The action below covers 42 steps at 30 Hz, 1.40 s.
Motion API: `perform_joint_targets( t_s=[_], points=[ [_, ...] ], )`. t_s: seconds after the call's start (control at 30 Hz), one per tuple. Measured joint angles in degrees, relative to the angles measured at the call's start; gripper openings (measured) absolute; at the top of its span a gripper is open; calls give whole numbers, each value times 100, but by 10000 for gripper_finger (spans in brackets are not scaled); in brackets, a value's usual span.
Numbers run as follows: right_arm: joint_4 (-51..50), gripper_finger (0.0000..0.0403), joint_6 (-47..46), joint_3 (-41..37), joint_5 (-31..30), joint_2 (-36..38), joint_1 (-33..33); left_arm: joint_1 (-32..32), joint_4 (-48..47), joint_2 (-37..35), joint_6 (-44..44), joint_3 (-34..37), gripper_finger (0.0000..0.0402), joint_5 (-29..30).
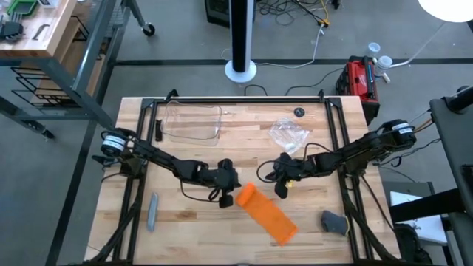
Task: Roll bandage
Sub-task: Roll the orange bandage
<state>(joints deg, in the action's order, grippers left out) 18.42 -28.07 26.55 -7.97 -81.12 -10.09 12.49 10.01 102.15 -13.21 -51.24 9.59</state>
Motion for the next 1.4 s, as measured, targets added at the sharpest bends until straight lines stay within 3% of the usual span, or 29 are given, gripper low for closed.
perform_joint_targets(
  t_s=[0.23,0.5,0.73,1.03,1.4],
  points=[
    [35,0,-394,141,675,0,-39,11,-27,0,82,4,0,-5],
    [-530,0,1594,314,647,-74,-8,11,74,0,75,4,0,-3],
    [-226,0,2323,291,1148,-74,21,0,124,0,229,4,0,43],
    [33,0,1529,160,1091,-457,-505,-2,298,0,321,4,0,333],
    [328,0,1259,301,1101,-1202,-852,-43,372,0,403,17,0,356]
  ],
)
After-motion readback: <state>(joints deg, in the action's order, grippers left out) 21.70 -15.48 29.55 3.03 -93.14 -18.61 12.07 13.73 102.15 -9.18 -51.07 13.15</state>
